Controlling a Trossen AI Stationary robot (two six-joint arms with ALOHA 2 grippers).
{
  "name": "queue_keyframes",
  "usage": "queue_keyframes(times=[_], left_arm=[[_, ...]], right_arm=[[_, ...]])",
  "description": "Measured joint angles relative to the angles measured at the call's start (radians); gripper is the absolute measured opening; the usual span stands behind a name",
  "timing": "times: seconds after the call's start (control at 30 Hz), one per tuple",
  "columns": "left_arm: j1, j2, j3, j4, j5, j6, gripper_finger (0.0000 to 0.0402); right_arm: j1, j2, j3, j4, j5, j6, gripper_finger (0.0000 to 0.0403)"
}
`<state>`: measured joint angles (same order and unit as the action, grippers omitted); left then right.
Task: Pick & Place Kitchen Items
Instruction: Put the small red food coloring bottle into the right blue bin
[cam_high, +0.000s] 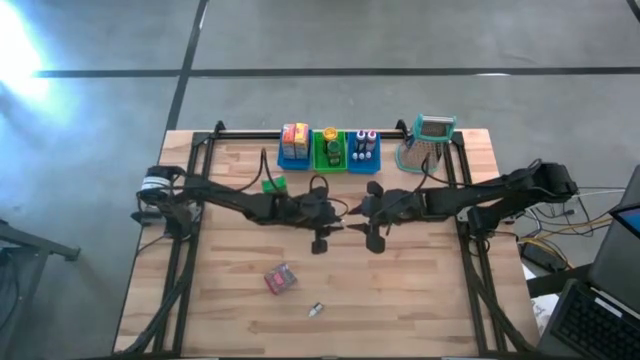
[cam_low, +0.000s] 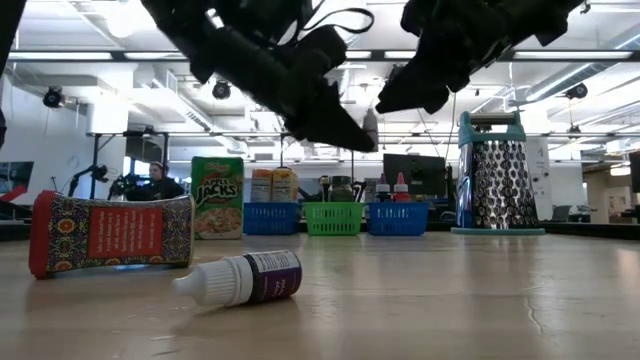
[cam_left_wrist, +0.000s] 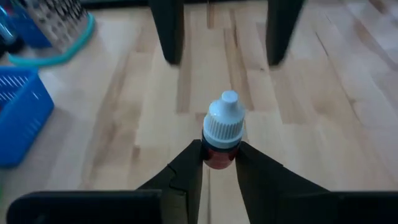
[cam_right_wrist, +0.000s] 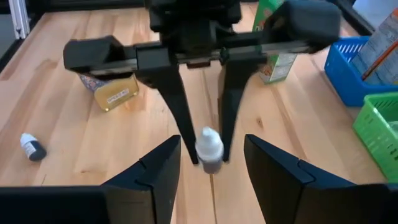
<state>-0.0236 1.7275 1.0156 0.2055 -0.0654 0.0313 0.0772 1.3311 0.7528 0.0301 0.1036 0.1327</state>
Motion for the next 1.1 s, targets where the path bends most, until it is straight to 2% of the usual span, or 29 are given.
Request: queue_keyframes(times=[0.43, 0.9, 1.1], left_arm=[[0.012, 0.000, 0.069, 0.002, -0.007, 0.066, 0.0094], [0.014, 0.000, 0.069, -0.003, -0.005, 0.068, 0.0094], [0.020, -0.008, 0.070, -0.049, -0.019, 0.053, 0.0110]], right_arm=[[-0.003, -0.001, 0.010, 0.003, 0.000, -0.035, 0.0142], [-0.017, -0.001, 0.010, 0.004, 0.003, -0.043, 0.0048], [-0.039, -0.023, 0.010, -0.019, 0.017, -0.030, 0.0053]])
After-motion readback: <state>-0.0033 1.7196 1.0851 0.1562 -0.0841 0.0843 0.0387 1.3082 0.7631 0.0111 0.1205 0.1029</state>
